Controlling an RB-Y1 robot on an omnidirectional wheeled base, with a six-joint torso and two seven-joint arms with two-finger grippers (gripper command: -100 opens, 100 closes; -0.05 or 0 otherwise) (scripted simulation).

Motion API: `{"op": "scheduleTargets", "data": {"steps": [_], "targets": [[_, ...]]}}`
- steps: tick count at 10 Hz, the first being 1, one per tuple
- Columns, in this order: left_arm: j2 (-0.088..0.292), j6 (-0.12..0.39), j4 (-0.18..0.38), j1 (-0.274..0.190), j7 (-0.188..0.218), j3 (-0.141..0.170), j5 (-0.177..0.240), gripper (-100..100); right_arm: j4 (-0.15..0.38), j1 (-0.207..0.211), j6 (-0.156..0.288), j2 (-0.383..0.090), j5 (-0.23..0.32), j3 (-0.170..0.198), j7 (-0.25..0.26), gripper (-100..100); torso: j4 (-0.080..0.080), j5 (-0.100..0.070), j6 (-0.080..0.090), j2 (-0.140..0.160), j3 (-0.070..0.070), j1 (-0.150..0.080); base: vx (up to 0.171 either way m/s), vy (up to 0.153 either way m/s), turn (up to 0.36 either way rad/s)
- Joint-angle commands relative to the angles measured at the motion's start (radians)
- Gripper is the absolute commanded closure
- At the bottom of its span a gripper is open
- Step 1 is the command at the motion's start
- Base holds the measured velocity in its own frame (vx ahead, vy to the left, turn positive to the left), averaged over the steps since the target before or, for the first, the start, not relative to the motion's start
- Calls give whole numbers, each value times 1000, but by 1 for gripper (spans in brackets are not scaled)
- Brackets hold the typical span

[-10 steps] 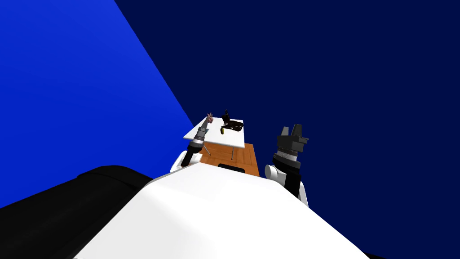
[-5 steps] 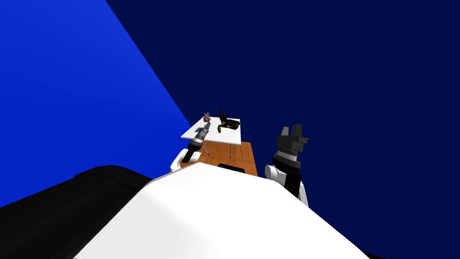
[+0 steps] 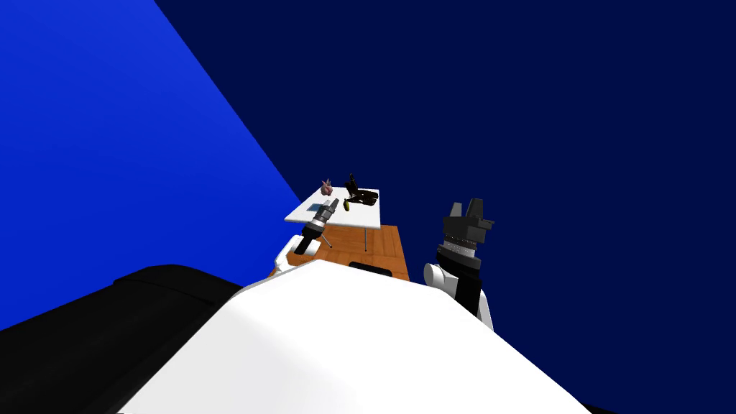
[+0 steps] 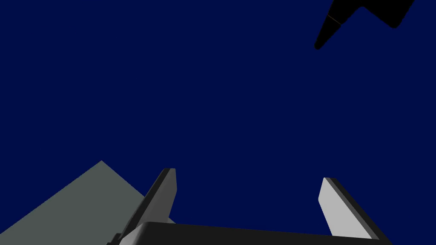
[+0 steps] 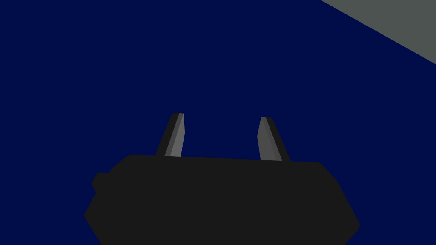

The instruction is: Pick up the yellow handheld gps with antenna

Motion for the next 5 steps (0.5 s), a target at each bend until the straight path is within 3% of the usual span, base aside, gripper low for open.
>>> {"op": "scheduleTargets", "data": {"steps": [1,5], "targets": [[12,24,33,-15,-27,5,-25,-100,0,0,0,0,0,0,0,0,0,0,0,0,0,0,1,-44,-62],[33,78,139,-61,-74,15,-79,-100,0,0,0,0,0,0,0,0,-1,0,0,-2,-1,0,25,-49,-39]]}}
